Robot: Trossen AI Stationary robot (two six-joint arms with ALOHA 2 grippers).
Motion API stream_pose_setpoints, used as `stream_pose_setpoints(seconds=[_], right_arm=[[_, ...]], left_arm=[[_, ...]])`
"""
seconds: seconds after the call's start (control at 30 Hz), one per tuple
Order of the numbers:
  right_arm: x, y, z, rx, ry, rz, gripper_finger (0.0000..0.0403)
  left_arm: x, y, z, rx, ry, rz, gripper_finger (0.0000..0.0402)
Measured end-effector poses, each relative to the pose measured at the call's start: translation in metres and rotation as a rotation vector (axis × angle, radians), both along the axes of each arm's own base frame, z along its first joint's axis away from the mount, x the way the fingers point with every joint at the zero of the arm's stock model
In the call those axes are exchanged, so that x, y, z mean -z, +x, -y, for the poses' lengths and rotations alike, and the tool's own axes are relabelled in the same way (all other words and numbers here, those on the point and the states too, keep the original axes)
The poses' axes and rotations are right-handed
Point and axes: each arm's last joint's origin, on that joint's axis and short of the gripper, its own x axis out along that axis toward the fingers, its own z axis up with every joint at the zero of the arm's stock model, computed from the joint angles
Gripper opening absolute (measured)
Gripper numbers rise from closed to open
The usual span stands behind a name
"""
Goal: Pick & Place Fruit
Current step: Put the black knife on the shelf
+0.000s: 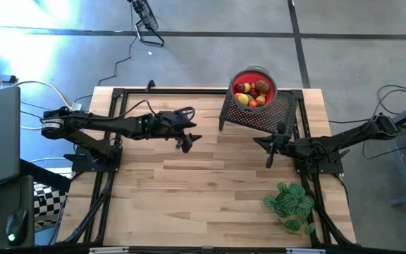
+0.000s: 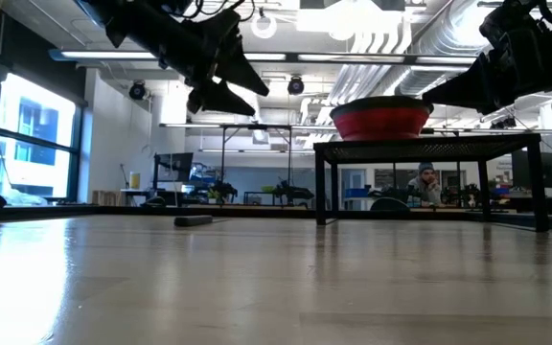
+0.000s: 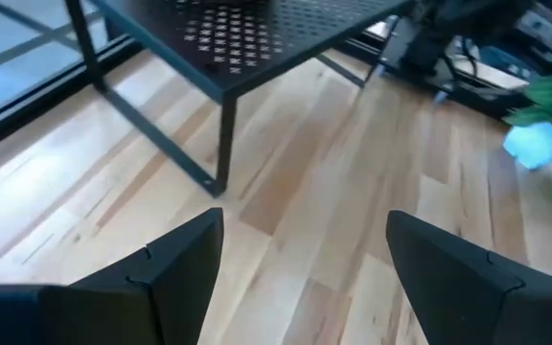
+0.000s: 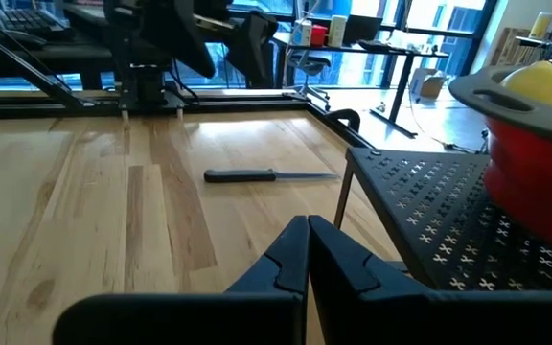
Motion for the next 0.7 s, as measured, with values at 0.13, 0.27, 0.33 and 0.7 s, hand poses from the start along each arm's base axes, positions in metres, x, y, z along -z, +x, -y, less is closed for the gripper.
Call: stream_pose_setpoints(seconds=[0.13, 0.27, 0.33, 0.7], right_arm=[[0.000, 0.000, 0.000, -0.011, 0.028, 0.009, 0.0002], [0.000, 0.001, -0.002, -0.071, 0.077, 0.019, 0.0002], [0.000, 0.001, -0.005, -0.120, 0.087, 0.016, 0.0002], [0.000, -0.003, -0.019, -0.232, 0.091, 0.017, 0.0002]], left_arm=[[0.000, 0.000, -0.001, -0.046, -0.029, 0.014, 0.0287], [-0.003, 0.001, -0.001, -0.059, -0.032, 0.041, 0.0287], [-0.004, 0.001, -0.001, -0.068, -0.045, 0.066, 0.0287], [0.000, 0.004, -0.006, -0.268, -0.092, 0.099, 0.0287]])
